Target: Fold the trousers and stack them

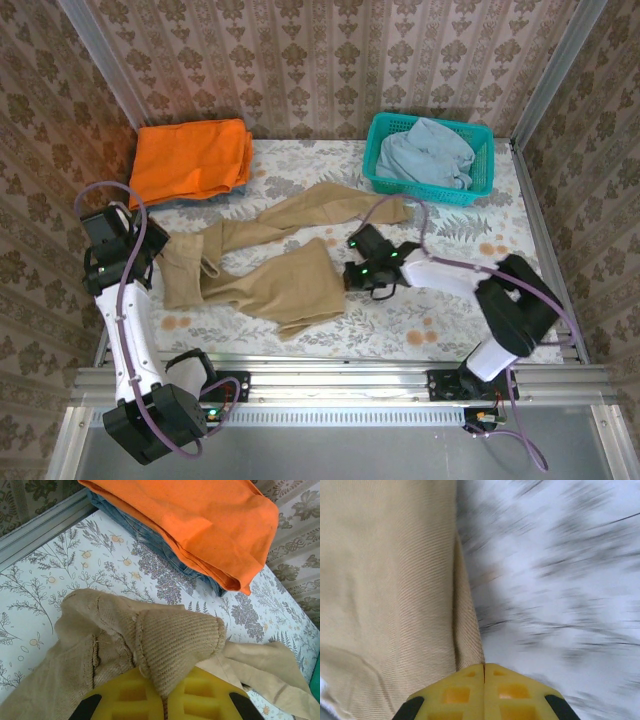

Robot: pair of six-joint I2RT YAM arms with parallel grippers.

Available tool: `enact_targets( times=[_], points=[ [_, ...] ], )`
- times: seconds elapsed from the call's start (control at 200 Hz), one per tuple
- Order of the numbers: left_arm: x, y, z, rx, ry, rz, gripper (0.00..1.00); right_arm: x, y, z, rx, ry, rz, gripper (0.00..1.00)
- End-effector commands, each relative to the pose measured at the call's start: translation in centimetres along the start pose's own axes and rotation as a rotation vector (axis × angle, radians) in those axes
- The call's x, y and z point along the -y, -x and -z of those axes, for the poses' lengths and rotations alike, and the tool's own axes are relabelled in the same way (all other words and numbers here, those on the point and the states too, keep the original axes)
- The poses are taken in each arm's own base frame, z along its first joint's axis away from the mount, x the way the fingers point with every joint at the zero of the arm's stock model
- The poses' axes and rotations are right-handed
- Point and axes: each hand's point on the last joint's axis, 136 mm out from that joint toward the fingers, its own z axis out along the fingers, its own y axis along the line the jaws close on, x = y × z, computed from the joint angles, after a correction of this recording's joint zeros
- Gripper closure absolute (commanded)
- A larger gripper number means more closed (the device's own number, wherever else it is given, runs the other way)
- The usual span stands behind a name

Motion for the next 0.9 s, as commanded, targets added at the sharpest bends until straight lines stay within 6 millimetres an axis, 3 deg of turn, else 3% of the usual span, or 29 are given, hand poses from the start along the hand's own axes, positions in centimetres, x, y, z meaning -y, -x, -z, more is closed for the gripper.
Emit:
enact_targets(
  times=[0.0,0.13,0.26,0.405,0.52,0.61,0.72,0.895],
  points=[
    [2.5,3.3,1.7,0.099,-0.077,-0.003,1.00,4.5,1.8,4.4,0.113,-0.143,-0.038,1.00],
    [3.1,4.2,1.9,0.119,-0.096,0.005,1.00,7.1,4.0,10.7,0.254,-0.174,-0.094,1.00],
    [3.5,5.1,2.0,0.140,-0.106,0.019,1.00,10.4,4.6,16.6,0.360,-0.256,-0.160,1.00],
    [3.7,5.7,2.2,0.154,-0.117,0.033,1.00,14.0,5.1,21.5,0.482,-0.311,-0.279,1.00],
    [4.0,6.0,2.0,0.153,-0.138,0.036,1.00,16.9,4.6,23.6,0.535,-0.372,-0.374,1.00],
    [4.5,6.0,1.6,0.129,-0.159,0.043,1.00,17.7,5.2,24.5,0.585,-0.350,-0.437,1.00],
    [5.1,6.0,1.8,0.133,-0.196,0.038,1.00,16.7,5.9,25.2,0.617,-0.290,-0.442,1.00],
    [5.3,6.6,4.8,0.229,-0.190,0.003,1.00,15.8,5.1,28.2,0.716,-0.287,-0.428,1.00]
  ],
)
